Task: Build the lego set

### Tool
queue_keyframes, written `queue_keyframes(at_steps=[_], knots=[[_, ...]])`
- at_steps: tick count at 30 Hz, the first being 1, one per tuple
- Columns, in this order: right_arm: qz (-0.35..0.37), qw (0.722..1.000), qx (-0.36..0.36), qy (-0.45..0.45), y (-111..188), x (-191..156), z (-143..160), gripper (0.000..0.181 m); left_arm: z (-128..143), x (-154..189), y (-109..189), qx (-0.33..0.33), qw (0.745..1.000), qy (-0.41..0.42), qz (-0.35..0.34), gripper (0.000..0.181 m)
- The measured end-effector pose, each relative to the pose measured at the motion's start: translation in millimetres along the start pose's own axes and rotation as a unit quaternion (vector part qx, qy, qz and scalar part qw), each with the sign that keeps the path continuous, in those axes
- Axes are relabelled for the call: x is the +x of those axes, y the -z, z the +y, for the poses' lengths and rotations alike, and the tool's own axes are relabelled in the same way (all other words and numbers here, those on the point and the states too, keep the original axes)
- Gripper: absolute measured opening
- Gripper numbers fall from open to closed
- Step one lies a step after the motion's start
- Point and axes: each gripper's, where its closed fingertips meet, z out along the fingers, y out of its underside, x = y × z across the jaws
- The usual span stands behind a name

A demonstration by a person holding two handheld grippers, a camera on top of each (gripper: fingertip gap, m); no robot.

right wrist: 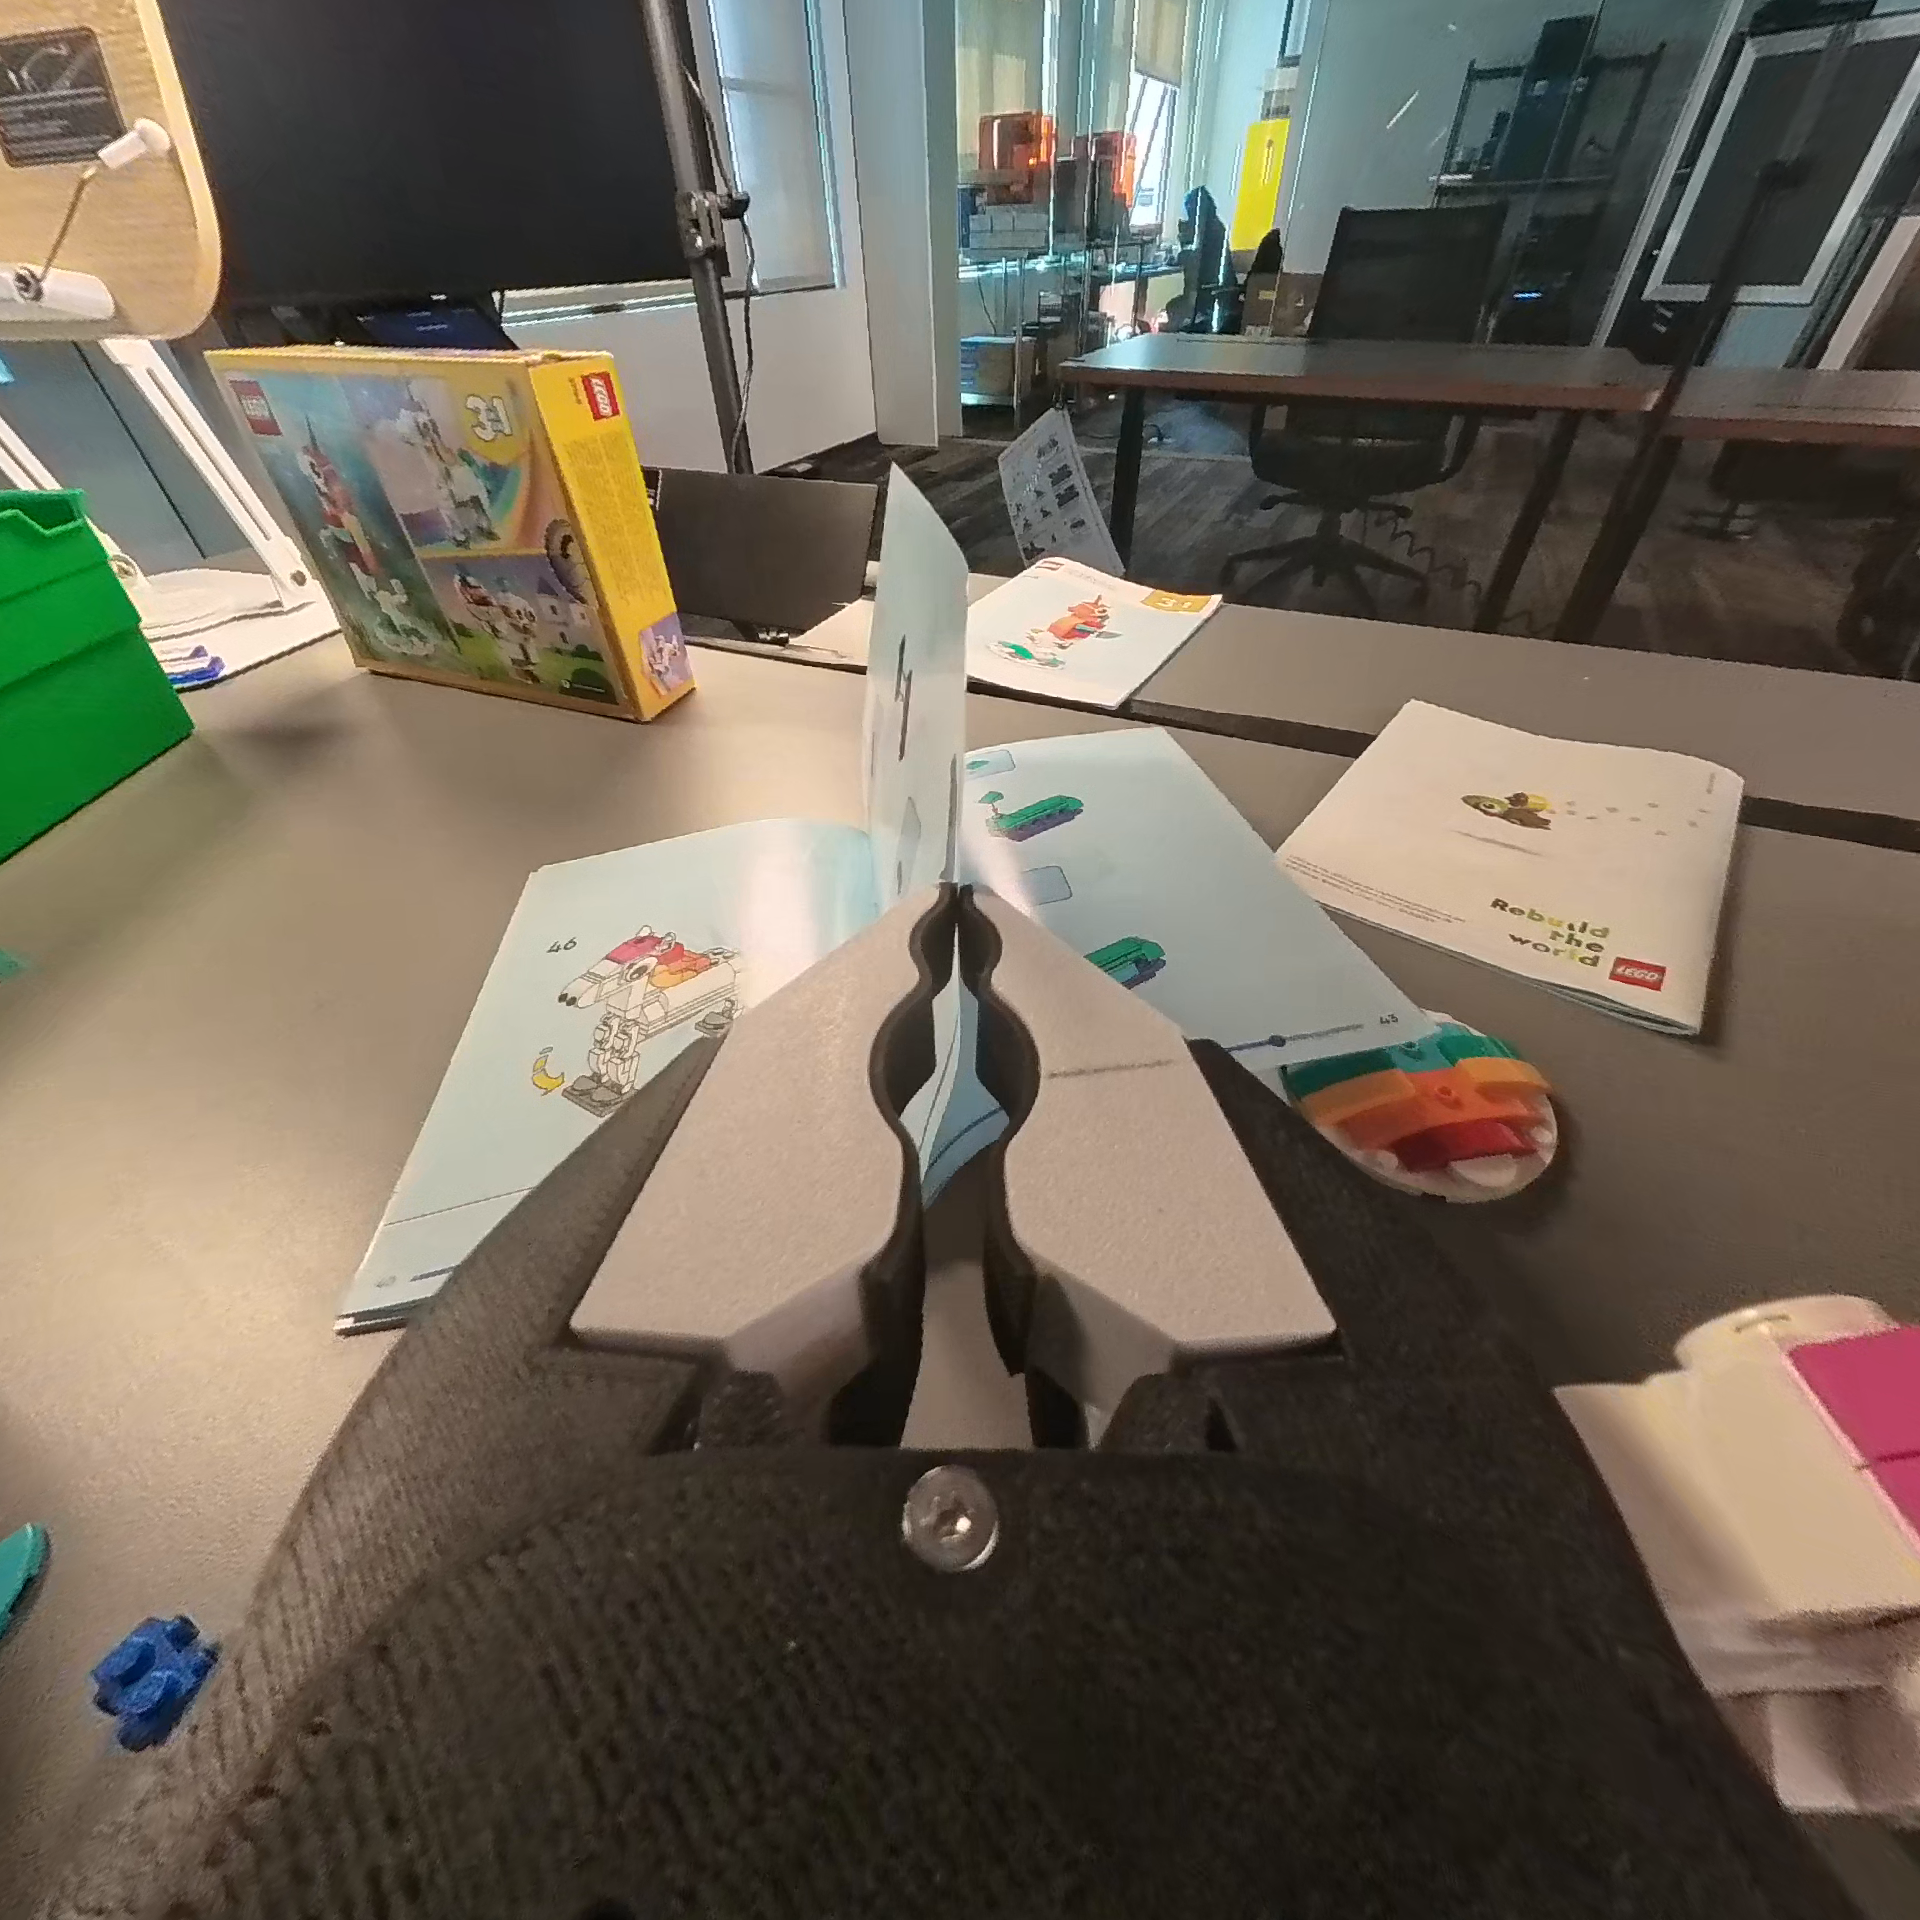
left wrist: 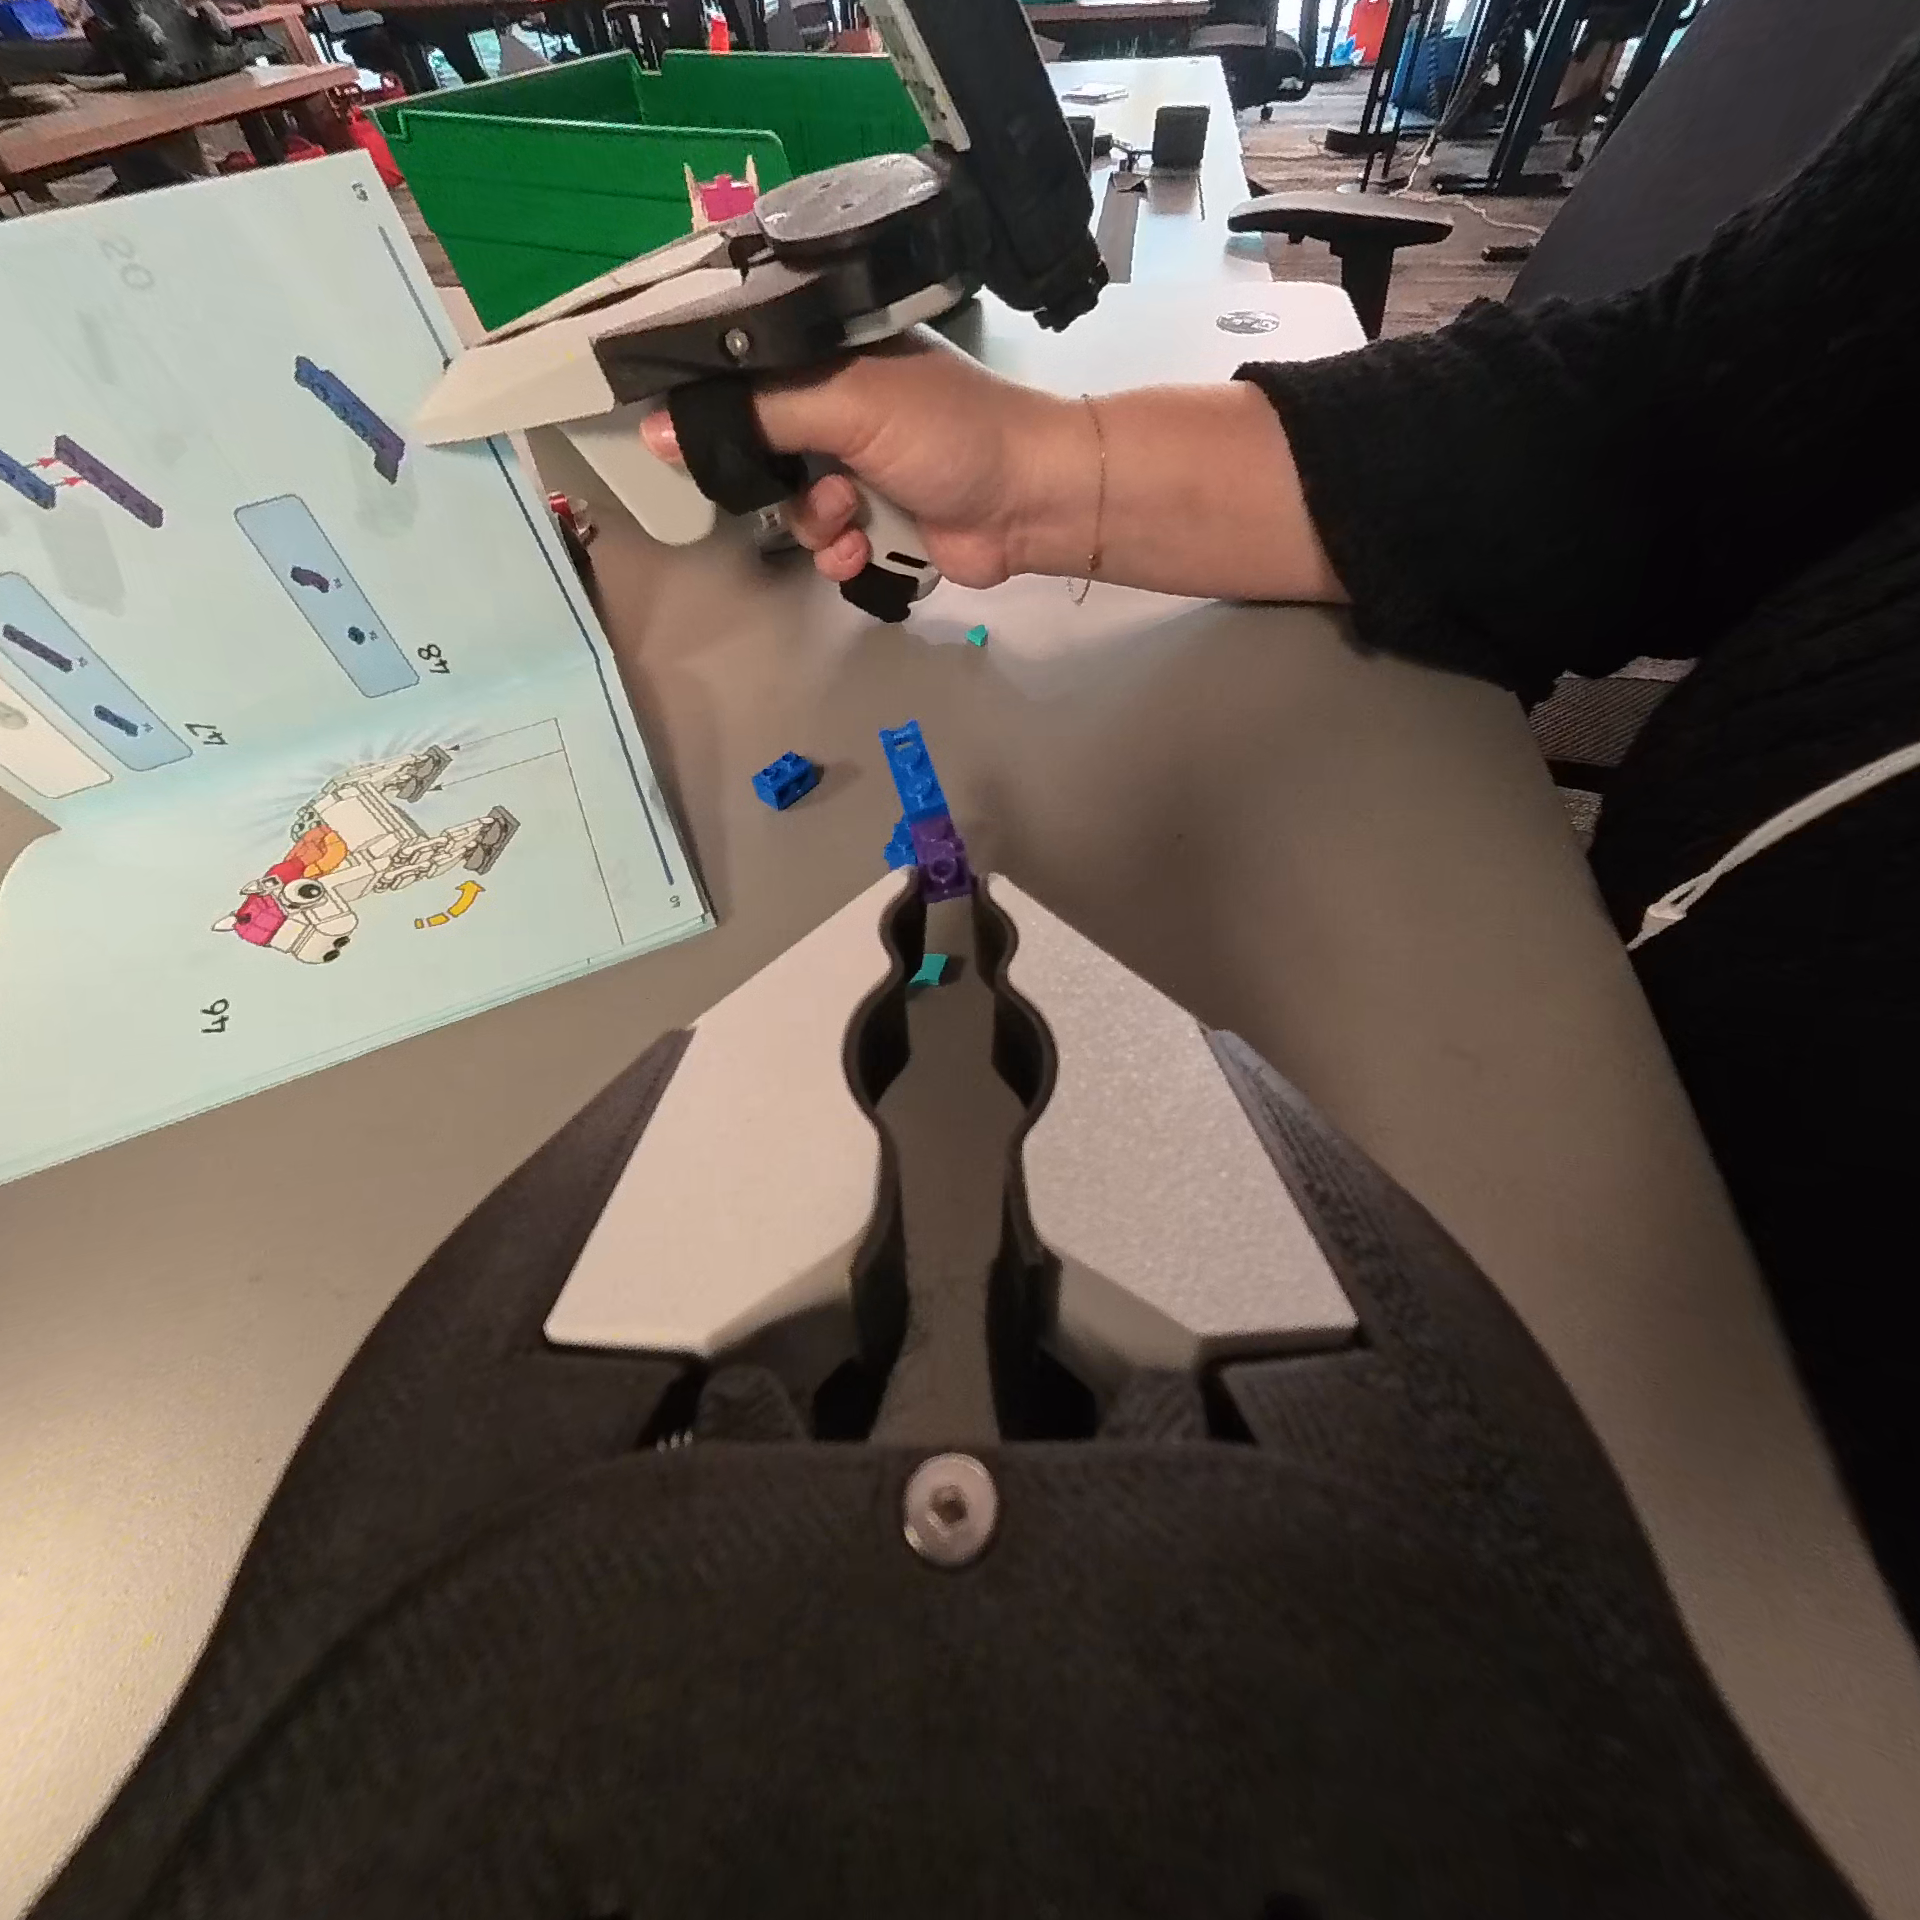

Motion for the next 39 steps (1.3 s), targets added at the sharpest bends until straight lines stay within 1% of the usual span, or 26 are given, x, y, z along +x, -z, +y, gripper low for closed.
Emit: queue_keyframes(at_steps=[15,17,18,20,21,23,25,27,32,39], knots=[[-0.001,1.000,0.002,0.008,0.4,-1.8,-0.6,0.000,-0.4,-0.7,-0.4,0.001,1.000,0.001,-0.001,0.008],[-0.001,1.000,0.002,0.010,0.3,-2.1,-0.6,0.000,-2.3,-3.9,0.8,0.008,1.000,0.015,-0.004,0.008],[-0.001,1.000,0.002,0.010,0.3,-2.2,-0.6,0.000,-5.9,-5.3,2.3,0.022,0.999,0.033,0.000,0.008],[-0.001,1.000,0.002,0.010,0.3,-2.3,-0.7,0.000,-19.4,-4.1,8.6,0.076,0.991,0.106,0.040,0.008],[-0.001,1.000,0.002,0.010,0.2,-2.3,-0.7,0.000,-22.3,-4.1,9.8,0.088,0.986,0.132,0.054,0.008],[-0.001,1.000,0.002,0.010,0.2,-2.4,-0.7,0.000,-33.7,6.7,14.6,0.129,0.970,0.172,0.116,0.008],[-0.002,1.000,0.003,0.011,0.3,-2.6,-0.9,0.000,-37.2,8.5,15.5,0.146,0.955,0.216,0.143,0.008],[-0.001,1.000,0.003,0.012,0.3,-2.9,-1.0,0.000,-40.3,9.0,17.8,0.158,0.944,0.239,0.164,0.008],[-0.001,1.000,0.004,0.016,0.4,-3.9,-1.1,0.000,-43.7,5.6,21.7,0.179,0.925,0.279,0.187,0.007],[-0.001,1.000,0.005,0.016,0.6,-3.9,-1.4,0.000,-43.0,3.7,21.7,0.180,0.923,0.285,0.187,0.007]])
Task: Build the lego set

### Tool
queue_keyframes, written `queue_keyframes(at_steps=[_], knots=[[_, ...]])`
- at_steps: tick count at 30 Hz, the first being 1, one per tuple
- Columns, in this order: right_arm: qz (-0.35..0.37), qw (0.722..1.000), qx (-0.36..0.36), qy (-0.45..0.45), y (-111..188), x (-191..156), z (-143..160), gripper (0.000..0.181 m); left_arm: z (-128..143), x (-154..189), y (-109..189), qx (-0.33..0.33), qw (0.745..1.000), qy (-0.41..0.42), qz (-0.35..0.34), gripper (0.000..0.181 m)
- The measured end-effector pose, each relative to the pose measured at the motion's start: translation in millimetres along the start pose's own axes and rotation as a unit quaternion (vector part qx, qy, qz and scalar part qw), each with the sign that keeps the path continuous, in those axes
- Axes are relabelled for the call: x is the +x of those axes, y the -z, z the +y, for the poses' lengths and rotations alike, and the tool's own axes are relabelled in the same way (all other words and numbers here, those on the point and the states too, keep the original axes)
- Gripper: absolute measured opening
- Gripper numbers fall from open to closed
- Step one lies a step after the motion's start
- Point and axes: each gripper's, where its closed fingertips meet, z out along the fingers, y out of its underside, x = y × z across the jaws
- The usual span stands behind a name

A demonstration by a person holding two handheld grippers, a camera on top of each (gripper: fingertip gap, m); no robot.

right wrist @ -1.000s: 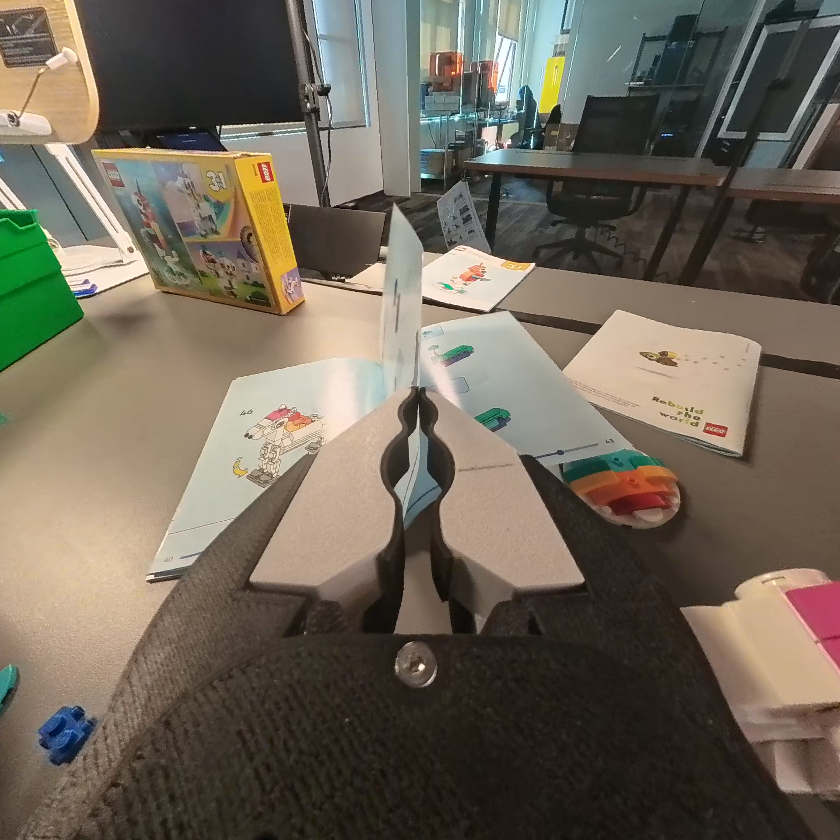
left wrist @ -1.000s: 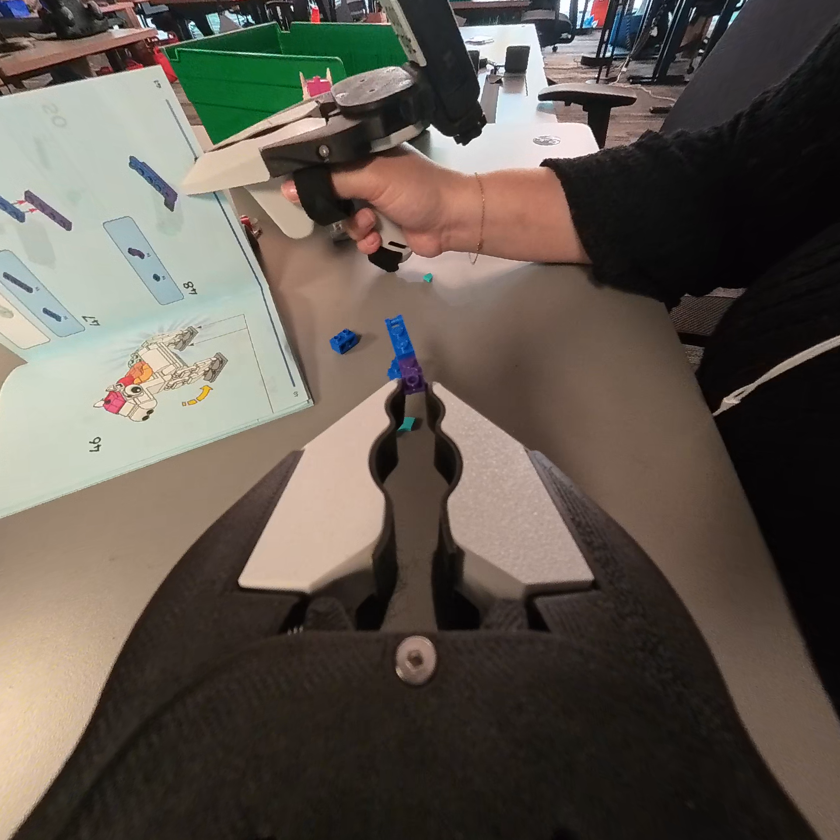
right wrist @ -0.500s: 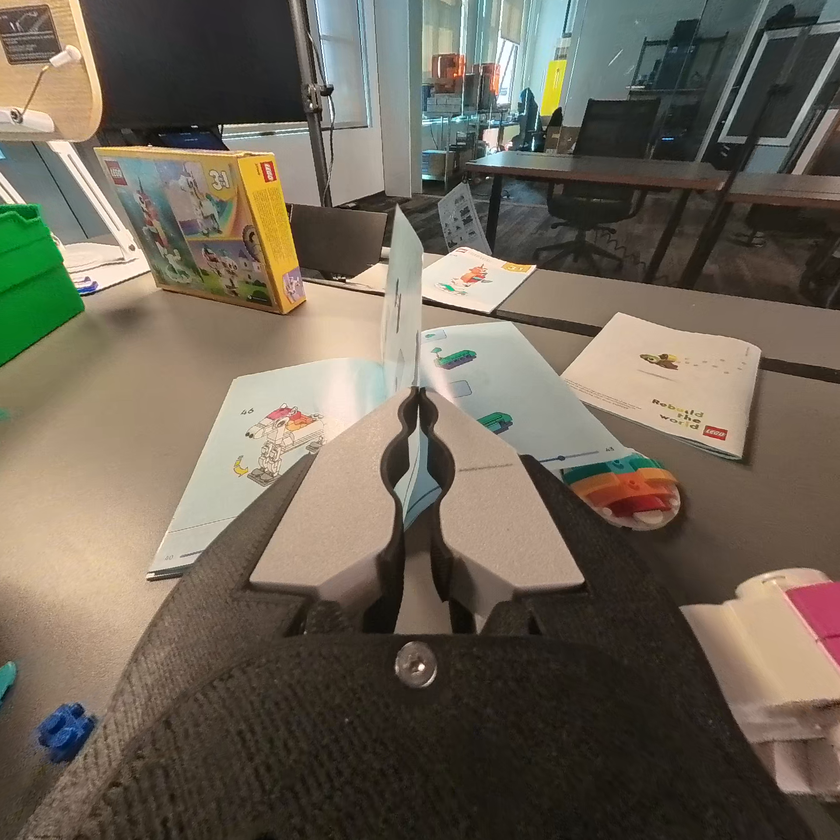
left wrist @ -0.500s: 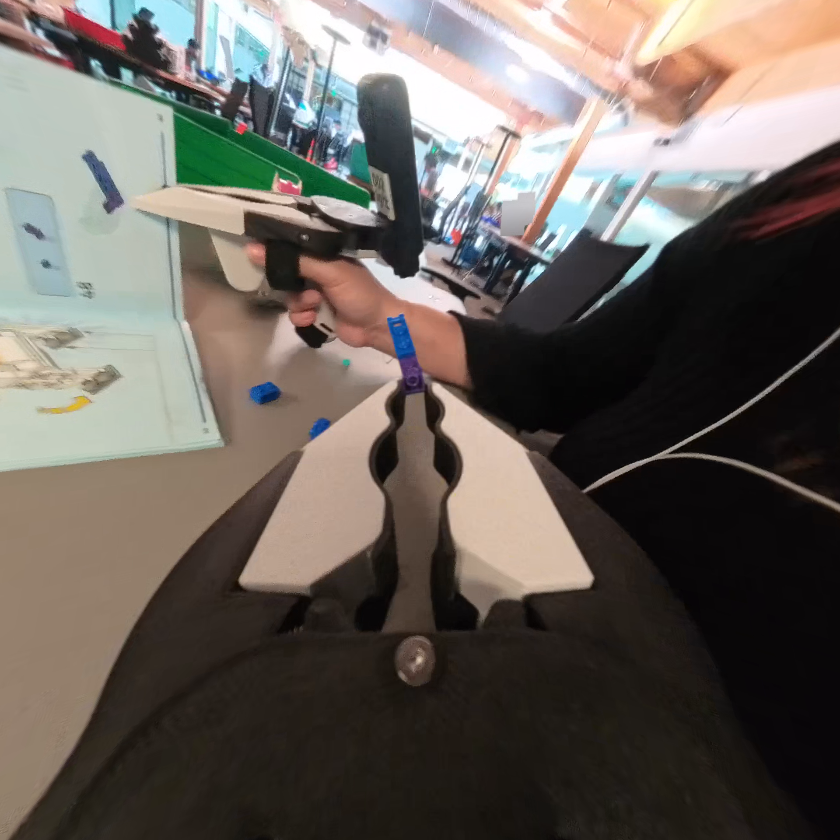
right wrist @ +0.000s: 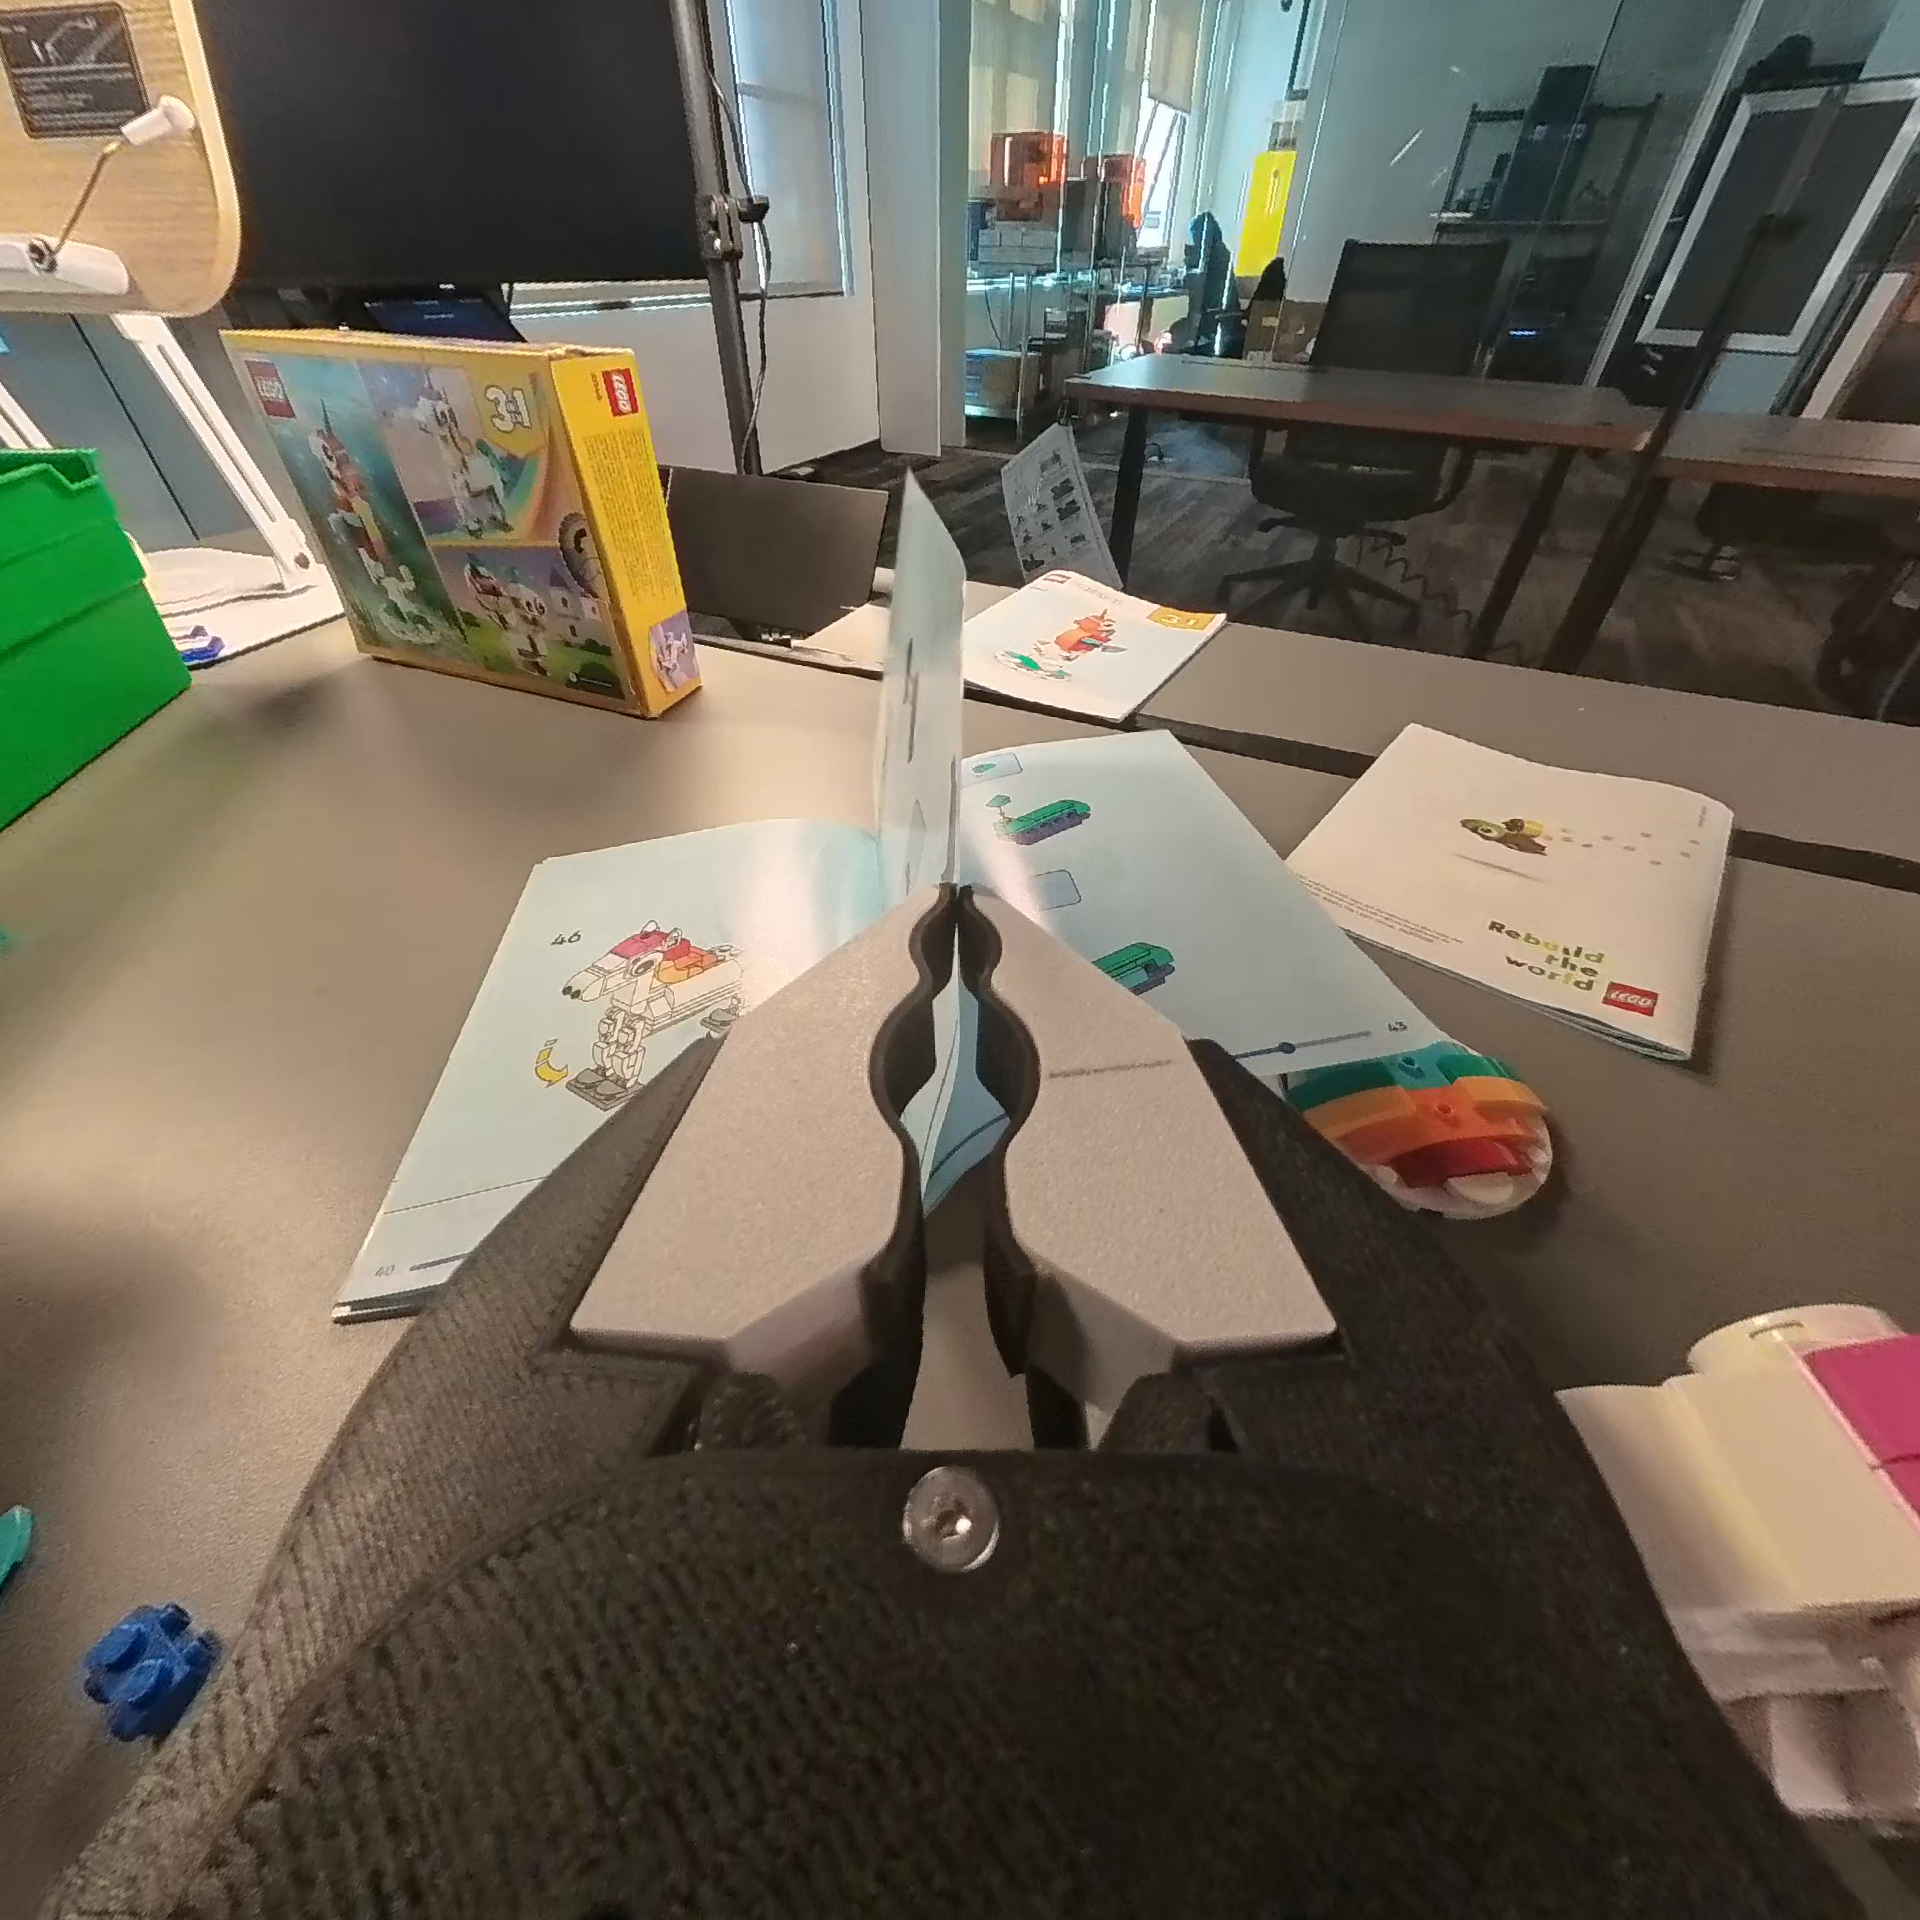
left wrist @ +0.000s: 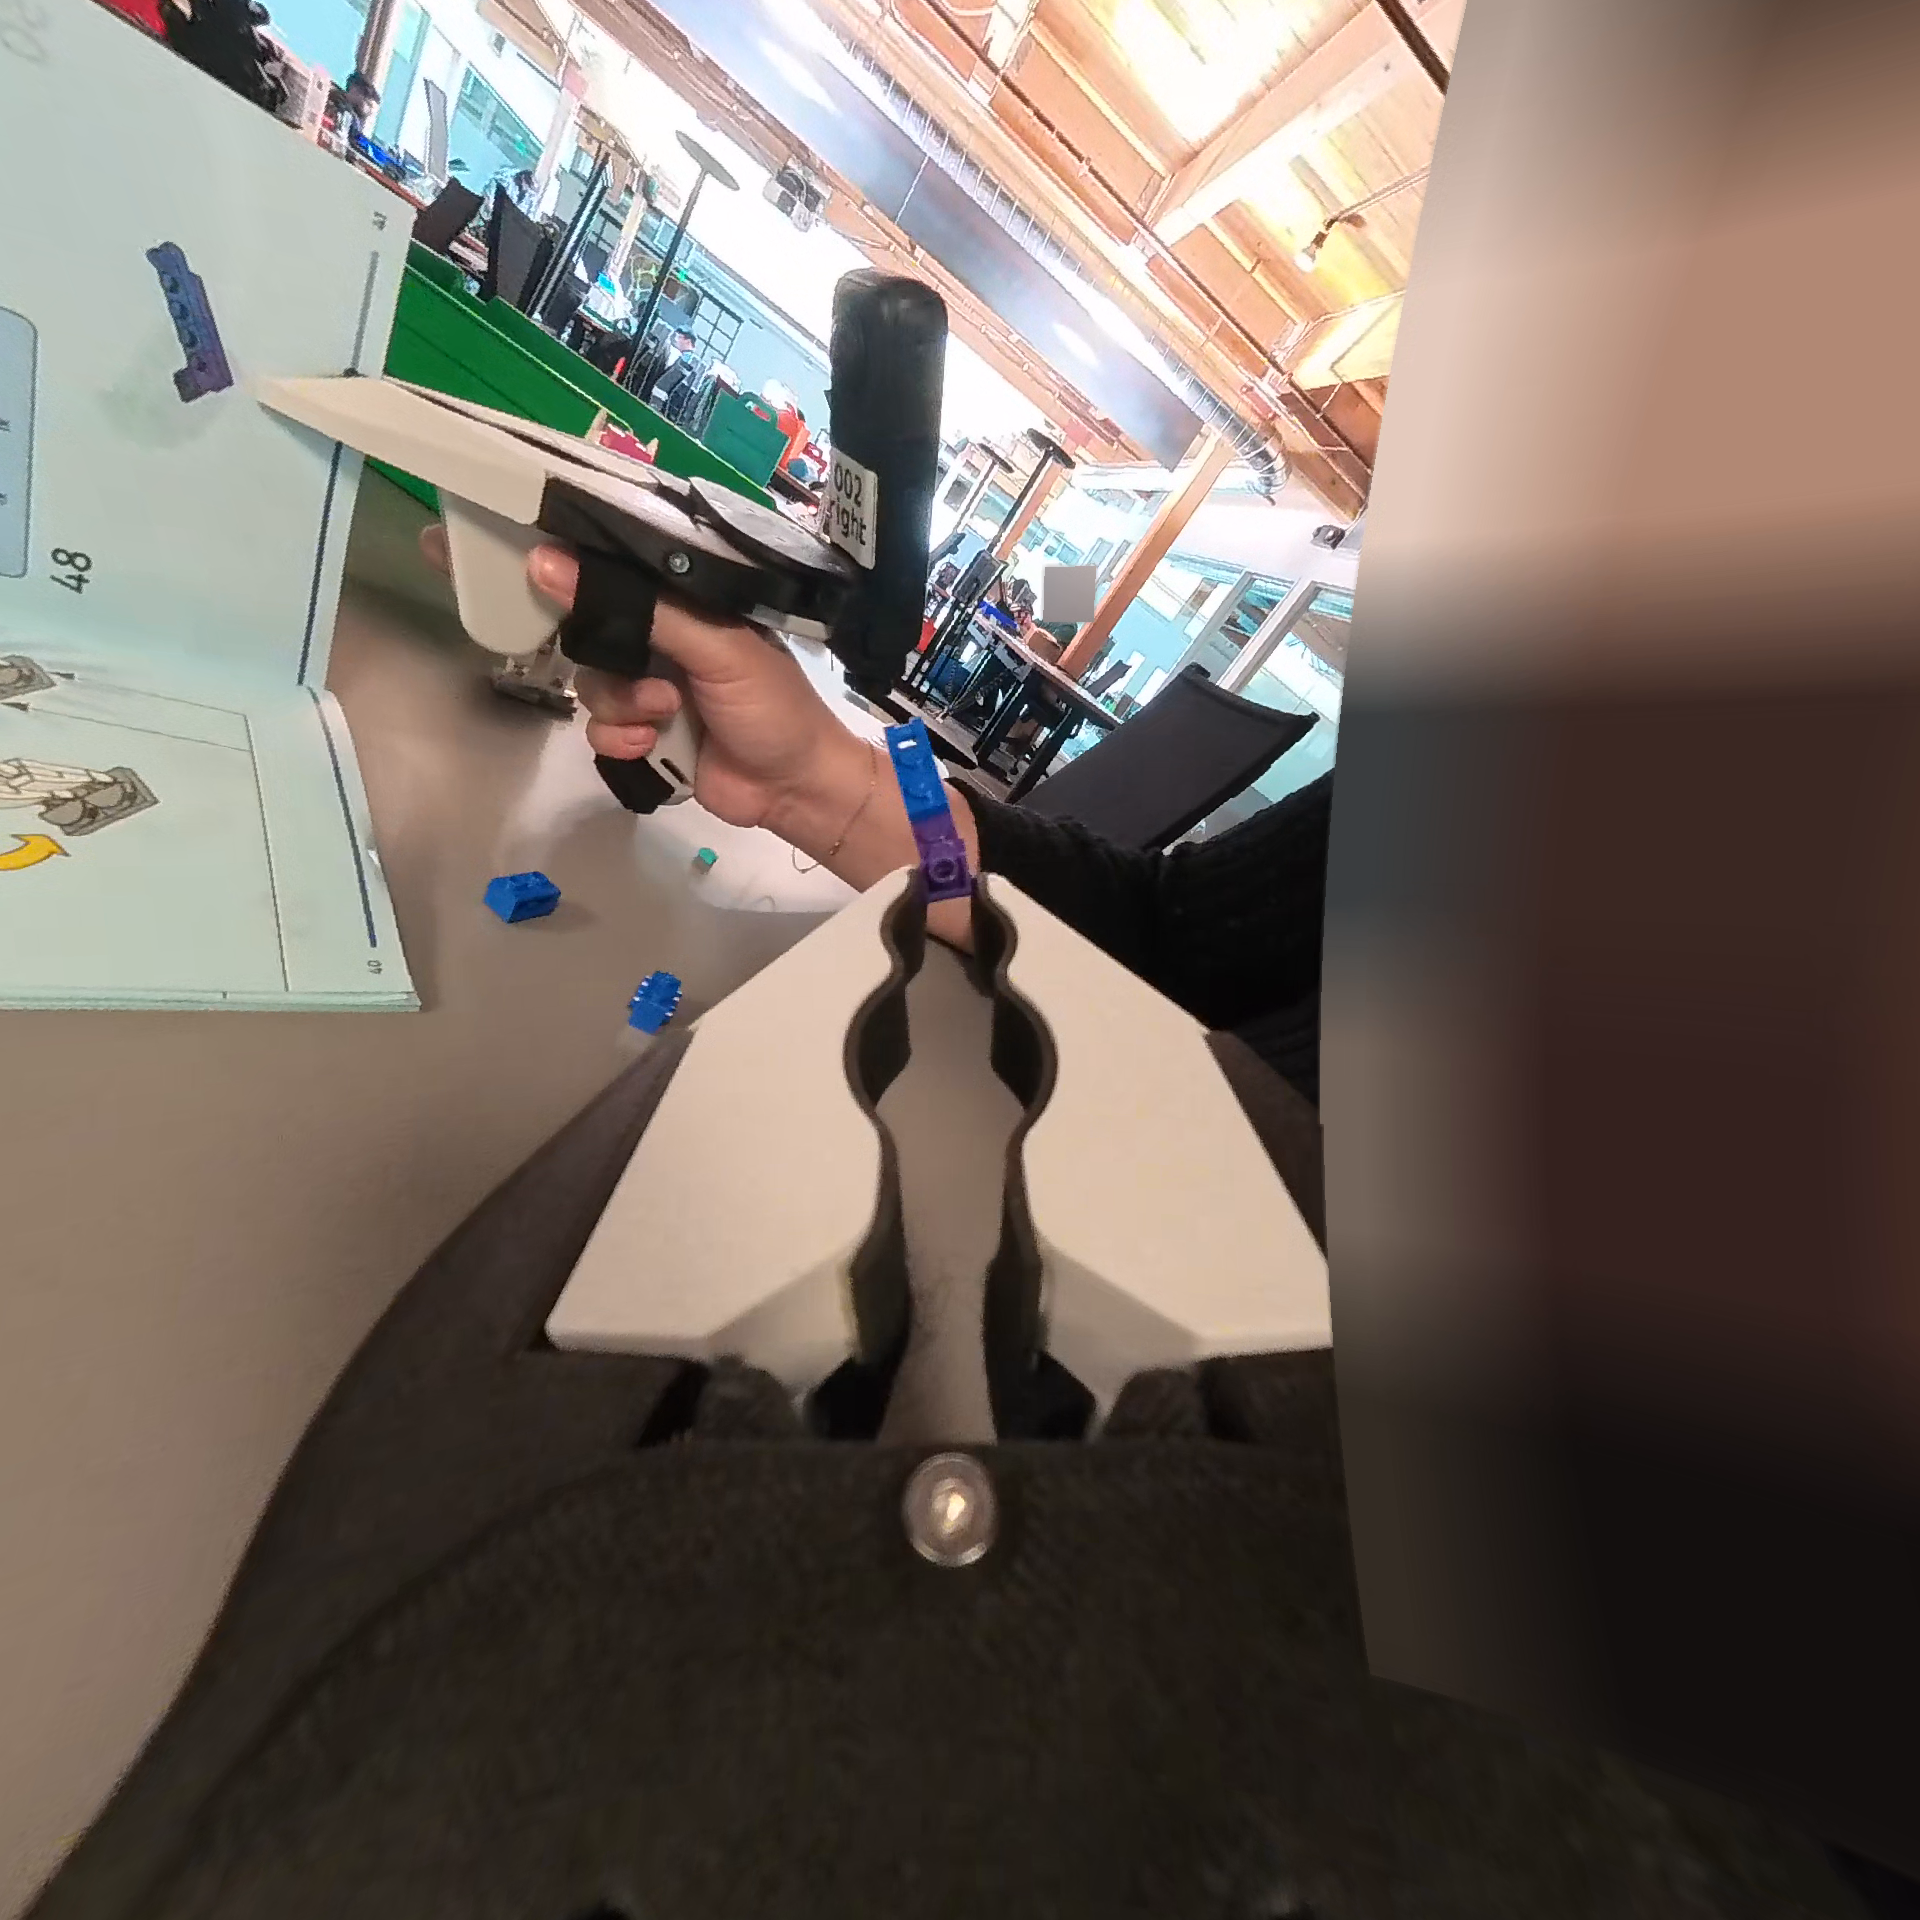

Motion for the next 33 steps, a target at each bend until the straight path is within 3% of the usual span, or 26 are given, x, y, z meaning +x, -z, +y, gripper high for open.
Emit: queue_keyframes(at_steps=[4,8,14,20,33], knots=[[0.001,1.000,0.002,-0.004,0.4,0.9,-0.3,0.000,2.5,5.6,-2.7,-0.010,0.998,-0.053,-0.011,0.007],[0.003,1.000,0.003,-0.013,1.0,2.3,-0.5,0.000,13.5,4.9,-7.7,-0.052,0.983,-0.163,-0.063,0.008],[0.015,1.000,0.002,-0.020,1.1,6.5,0.1,0.000,14.7,-9.8,-3.9,-0.075,0.961,-0.230,-0.134,0.008],[0.018,1.000,0.002,-0.018,1.3,6.9,0.0,0.000,19.2,-13.0,-4.3,-0.094,0.949,-0.259,-0.151,0.008],[0.018,1.000,0.002,-0.016,1.4,6.9,0.0,0.000,20.5,-12.8,-3.6,-0.099,0.950,-0.257,-0.149,0.008]])
